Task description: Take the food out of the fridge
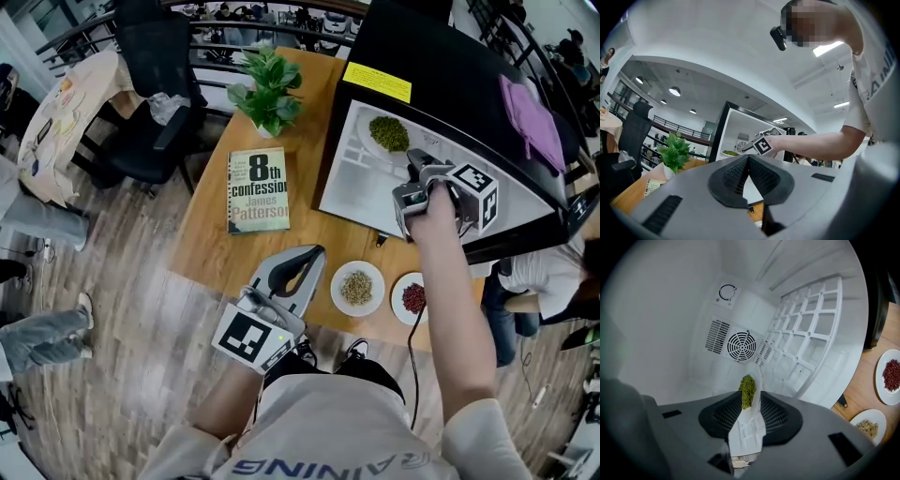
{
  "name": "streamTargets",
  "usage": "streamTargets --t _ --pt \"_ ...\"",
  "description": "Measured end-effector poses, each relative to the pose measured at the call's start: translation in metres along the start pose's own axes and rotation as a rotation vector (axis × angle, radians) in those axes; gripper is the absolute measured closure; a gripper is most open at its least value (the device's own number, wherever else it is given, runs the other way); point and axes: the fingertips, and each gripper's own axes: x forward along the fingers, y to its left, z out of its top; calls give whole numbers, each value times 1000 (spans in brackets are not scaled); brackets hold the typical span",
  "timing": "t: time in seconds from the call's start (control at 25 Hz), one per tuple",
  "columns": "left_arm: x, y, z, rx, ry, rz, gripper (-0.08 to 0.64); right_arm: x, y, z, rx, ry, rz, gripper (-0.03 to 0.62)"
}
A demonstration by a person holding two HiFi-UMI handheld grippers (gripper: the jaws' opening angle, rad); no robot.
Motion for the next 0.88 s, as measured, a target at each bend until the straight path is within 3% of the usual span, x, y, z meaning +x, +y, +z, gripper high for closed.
streamTargets --t 0.28,0.4,0.88 --pt "3 2 0 -9 -8 -9 552 3 -1 -1 17 -11 -13 478" --pt "2 1 2 -7 -9 -14 552 1 -8 2 26 -27 -27 550" --pt "-3 -1 3 -1 -5 -13 552 -10 1 -5 14 -12 57 571"
